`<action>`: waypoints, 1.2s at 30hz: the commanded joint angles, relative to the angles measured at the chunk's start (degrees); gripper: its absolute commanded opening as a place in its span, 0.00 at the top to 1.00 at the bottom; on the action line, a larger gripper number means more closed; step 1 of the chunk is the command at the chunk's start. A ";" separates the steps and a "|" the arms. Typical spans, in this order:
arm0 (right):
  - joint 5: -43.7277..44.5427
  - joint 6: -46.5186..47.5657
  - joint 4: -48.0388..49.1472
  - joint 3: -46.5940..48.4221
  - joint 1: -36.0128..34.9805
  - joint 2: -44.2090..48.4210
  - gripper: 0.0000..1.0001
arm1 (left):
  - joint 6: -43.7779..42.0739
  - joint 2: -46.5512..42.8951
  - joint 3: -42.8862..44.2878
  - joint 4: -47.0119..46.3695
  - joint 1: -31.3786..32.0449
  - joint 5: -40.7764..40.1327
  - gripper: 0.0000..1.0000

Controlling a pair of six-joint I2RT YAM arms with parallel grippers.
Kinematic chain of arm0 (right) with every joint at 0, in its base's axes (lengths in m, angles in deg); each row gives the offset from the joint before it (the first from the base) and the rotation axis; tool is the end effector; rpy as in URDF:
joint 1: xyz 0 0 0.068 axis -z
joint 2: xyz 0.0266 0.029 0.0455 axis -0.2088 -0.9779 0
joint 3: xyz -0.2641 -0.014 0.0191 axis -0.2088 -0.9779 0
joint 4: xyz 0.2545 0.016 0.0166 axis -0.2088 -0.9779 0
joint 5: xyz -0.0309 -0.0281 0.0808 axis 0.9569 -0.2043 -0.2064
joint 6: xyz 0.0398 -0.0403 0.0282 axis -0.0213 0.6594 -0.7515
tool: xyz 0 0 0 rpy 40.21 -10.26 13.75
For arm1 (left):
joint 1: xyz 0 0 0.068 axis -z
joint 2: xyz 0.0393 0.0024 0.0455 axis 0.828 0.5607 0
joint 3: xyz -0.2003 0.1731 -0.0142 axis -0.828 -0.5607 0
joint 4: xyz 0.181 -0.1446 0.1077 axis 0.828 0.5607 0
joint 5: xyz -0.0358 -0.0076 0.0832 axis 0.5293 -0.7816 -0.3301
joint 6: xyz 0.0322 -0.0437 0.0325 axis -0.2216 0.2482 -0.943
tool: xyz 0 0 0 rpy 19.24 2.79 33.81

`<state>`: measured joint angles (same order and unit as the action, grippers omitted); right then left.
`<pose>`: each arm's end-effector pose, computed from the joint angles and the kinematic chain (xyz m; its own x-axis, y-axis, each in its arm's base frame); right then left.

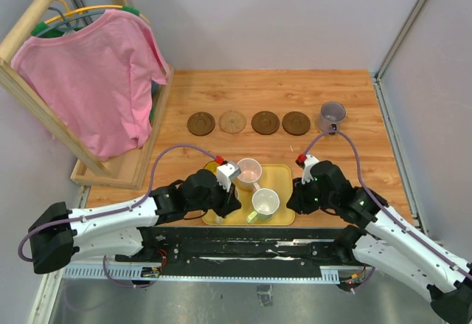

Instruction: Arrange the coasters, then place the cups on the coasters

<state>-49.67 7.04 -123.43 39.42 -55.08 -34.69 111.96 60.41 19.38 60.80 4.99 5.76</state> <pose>0.1089 0.1130 0.2320 -0.7711 -0.1109 -0.6270 -0.4695 0.7642 0.4422 0.1066 -0.1970 0.2015 -0.5833 0.2404 -0.7758 0.7246 0.5855 -0.3634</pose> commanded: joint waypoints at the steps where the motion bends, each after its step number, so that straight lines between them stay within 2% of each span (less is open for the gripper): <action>1: 0.96 -1.28 -0.49 -1.31 -1.97 -0.66 0.81 | -0.55 2.48 1.34 -1.64 1.65 0.24 0.99; 16: 1.13 -2.06 5.83 -2.69 -6.75 -6.55 0.82 | -0.65 12.52 1.65 -12.24 5.45 4.28 0.99; 36: 5.73 1.22 8.28 -1.19 -7.34 -10.06 0.83 | -2.15 29.17 8.65 -22.38 8.89 9.94 1.00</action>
<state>-45.10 6.65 -118.54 37.19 -61.33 -43.79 111.32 85.09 25.39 41.79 12.31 13.02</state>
